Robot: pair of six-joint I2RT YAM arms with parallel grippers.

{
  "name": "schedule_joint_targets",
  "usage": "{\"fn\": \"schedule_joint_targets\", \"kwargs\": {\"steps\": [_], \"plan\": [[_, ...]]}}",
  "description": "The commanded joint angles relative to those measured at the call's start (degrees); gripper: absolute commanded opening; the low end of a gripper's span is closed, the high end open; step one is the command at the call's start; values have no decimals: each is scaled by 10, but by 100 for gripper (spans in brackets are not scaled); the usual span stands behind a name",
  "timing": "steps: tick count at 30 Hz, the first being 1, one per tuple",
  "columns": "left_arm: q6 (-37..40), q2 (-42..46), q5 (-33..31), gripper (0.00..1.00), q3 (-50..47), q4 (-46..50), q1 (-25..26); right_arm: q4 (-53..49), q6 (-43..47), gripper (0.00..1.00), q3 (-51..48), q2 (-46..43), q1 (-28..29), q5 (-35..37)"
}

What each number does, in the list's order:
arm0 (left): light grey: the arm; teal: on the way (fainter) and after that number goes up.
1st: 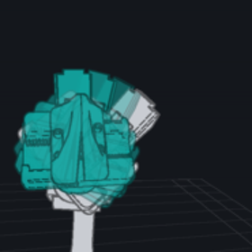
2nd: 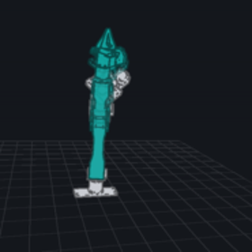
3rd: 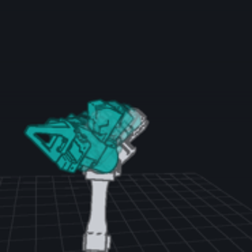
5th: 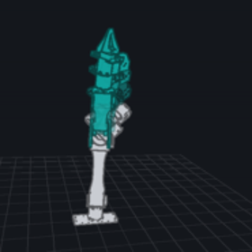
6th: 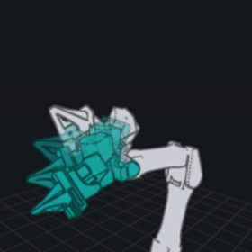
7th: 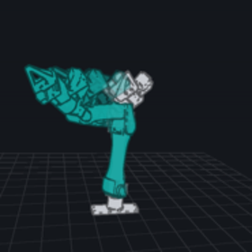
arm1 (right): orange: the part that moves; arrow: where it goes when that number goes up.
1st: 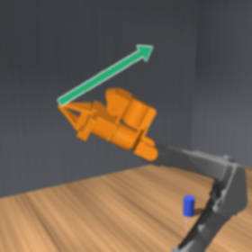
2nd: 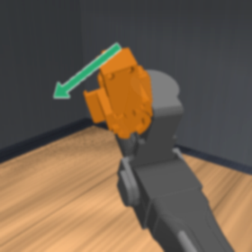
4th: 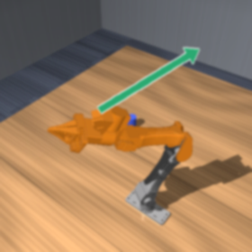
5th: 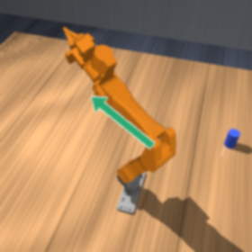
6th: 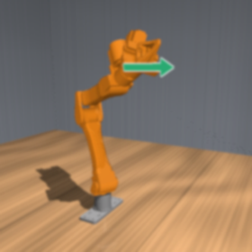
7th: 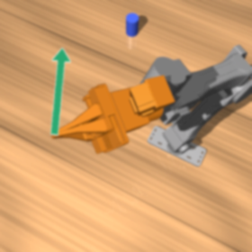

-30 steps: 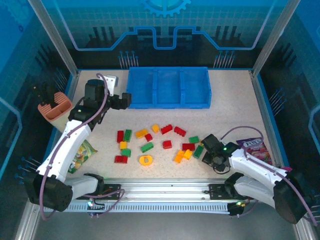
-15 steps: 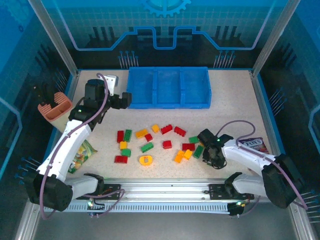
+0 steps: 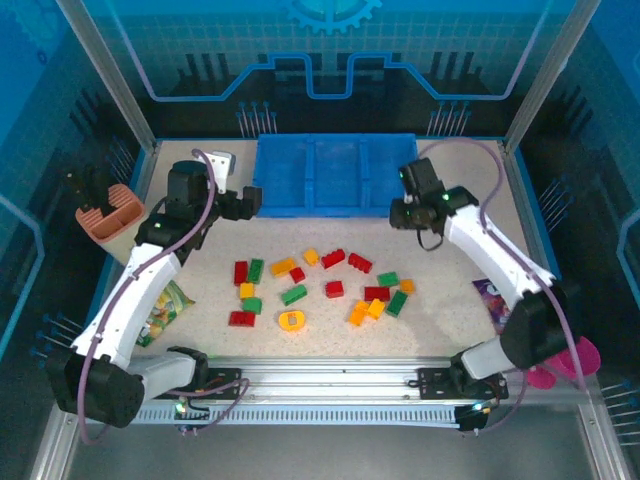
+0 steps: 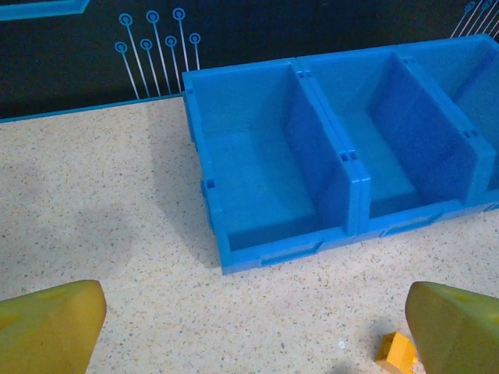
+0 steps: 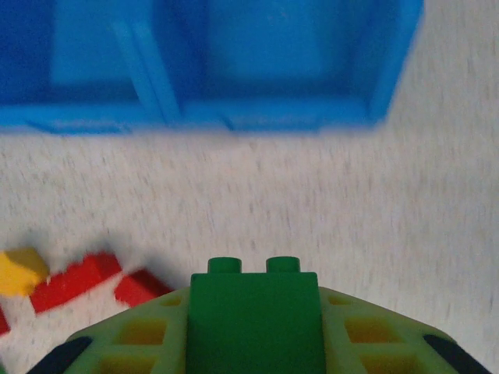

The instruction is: Sort the legos into containers by color

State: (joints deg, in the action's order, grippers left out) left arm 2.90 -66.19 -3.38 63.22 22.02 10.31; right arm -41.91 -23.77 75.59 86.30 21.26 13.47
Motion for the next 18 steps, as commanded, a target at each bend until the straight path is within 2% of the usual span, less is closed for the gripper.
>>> {"fn": "schedule_joint_targets", "kwargs": {"steps": [1,10,18], "plan": [[20,17,-14,99,2,0,2,44,111,24,73,85,-29,-1],[36,27,-30,99,11,14,2,54,130,24,291,324,-69,-21],[39,28,-31,99,13,17,2,43,125,29,358,404,-81,-33]]}}
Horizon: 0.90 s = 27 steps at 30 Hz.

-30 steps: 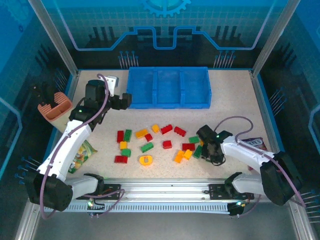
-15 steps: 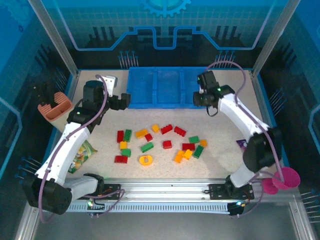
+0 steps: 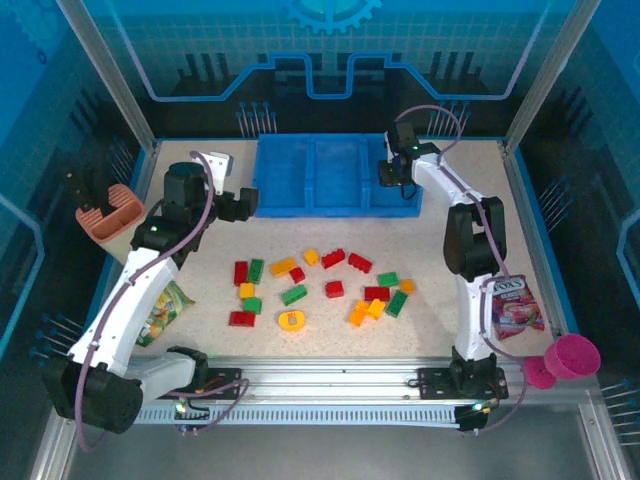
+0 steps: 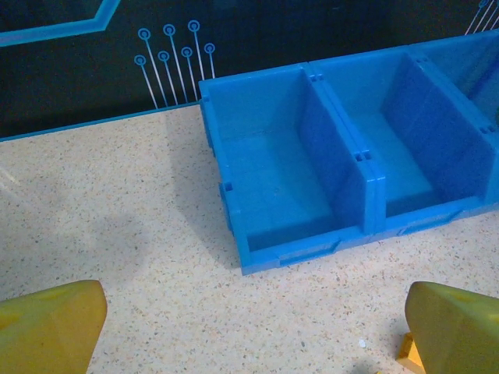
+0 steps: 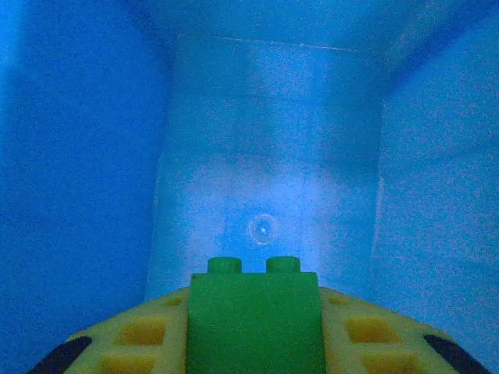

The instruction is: Sort the legos into containers by color

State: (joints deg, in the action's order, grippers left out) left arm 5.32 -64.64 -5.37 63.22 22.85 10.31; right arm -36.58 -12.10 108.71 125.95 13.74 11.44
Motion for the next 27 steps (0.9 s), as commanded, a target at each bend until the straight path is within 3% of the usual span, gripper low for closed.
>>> {"fn": "schedule_joint_targets", "kwargs": {"steps": [1,13,18,21,27], "plan": [[14,12,-10,99,12,8,2,-10,8,31,28,9,-6,-15],[8,11,-1,99,10,4,2,-34,12,56,-22,-70,1,-36],[6,21,6,99,10,7,2,-27,9,56,-128,-168,21,-45],[7,32,2,99,5,2,2,3,12,69,-226,-251,54,-30],[7,47,3,99,-5,-6,2,-32,-16,73,-354,-337,114,-27]]}}
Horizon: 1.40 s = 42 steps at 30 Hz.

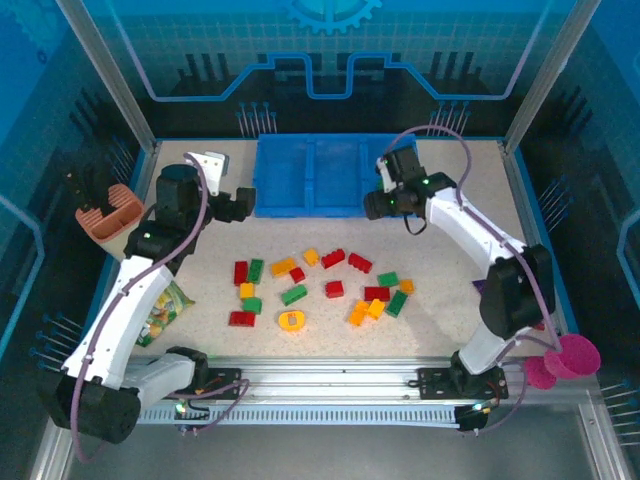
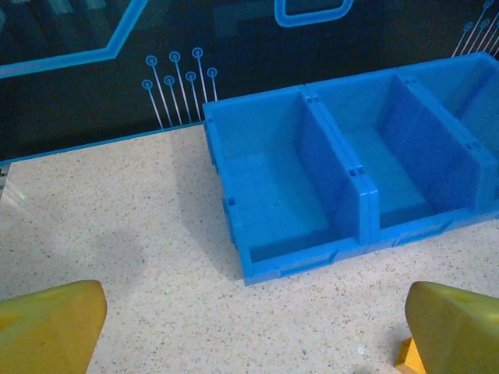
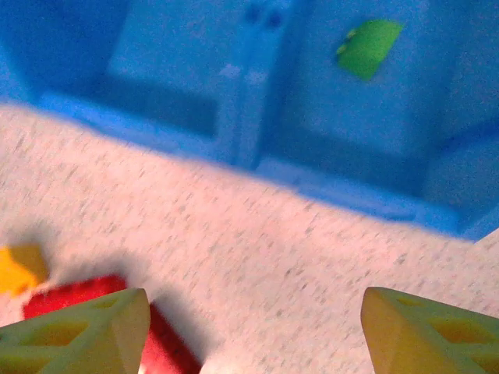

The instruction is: Sort the legos into containers by color

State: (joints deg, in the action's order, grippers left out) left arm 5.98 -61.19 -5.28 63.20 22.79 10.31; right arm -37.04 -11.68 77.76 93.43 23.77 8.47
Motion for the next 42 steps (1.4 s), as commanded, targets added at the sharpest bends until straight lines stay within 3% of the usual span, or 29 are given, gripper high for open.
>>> {"fn": "schedule_joint_targets", "kwargs": {"steps": [1,9,29,33,38,42], "plan": [[0,15,2,99,-5,-4,2,-29,-30,72,-68,-21,22,5],[-7,18,9,99,-17,-15,2,34,-108,70,-232,-69,61,9],[-16,27,21,99,-20,-11,2,45,-135,70,-247,21,82,34],[-16,27,22,99,-20,-11,2,39,-136,63,-248,35,83,40],[-16,28,21,99,-21,-11,2,29,-133,45,-239,35,86,42],[-14,28,17,100,-20,-10,2,7,-120,42,-221,9,82,48]]}}
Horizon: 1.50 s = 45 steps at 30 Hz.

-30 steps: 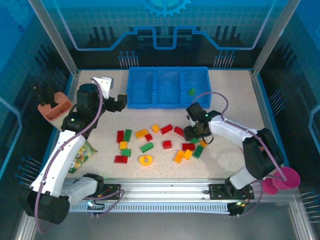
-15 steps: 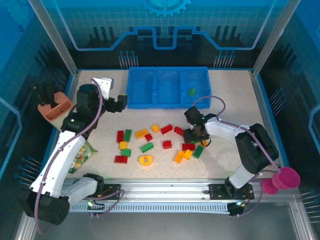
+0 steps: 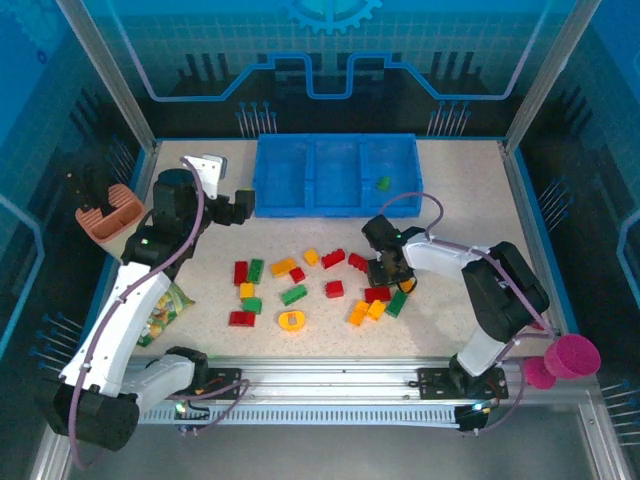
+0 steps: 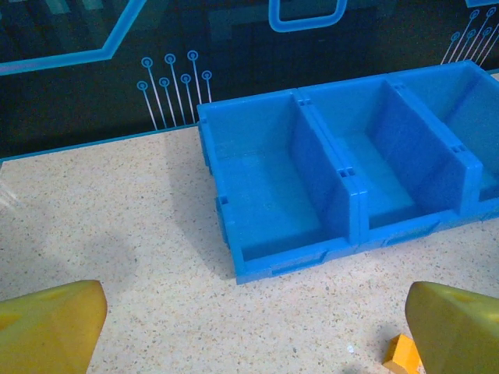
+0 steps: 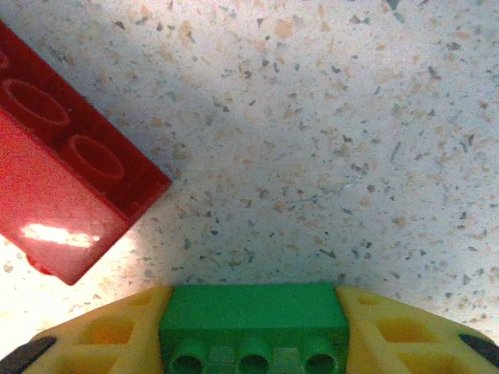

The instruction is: Sort the legos into containers by color

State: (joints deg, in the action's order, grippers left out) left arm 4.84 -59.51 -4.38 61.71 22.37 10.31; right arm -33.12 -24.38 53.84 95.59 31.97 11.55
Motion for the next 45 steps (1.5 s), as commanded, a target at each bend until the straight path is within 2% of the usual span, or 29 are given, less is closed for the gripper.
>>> {"fn": "schedule_joint_targets", "kwargs": {"steps": [1,8,12,16,22,32,40,45], "plan": [[-2,12,8,99,-6,-6,2,-42,14,42,28,-20,-8,12],[8,12,-6,99,-3,-4,2,-71,84,42,146,-17,-88,18],[10,6,-2,99,-1,-5,2,-53,114,42,235,27,-130,29],[15,1,-6,99,5,3,2,-51,129,42,350,106,-164,3],[23,-4,-14,99,6,3,2,-80,135,42,516,245,-175,-2],[35,-18,-17,99,23,21,2,-91,119,45,685,394,-194,-23],[36,-18,-13,100,22,25,2,-112,122,49,771,452,-201,-35],[38,-16,-12,99,23,26,2,-108,118,54,772,446,-200,-44]]}}
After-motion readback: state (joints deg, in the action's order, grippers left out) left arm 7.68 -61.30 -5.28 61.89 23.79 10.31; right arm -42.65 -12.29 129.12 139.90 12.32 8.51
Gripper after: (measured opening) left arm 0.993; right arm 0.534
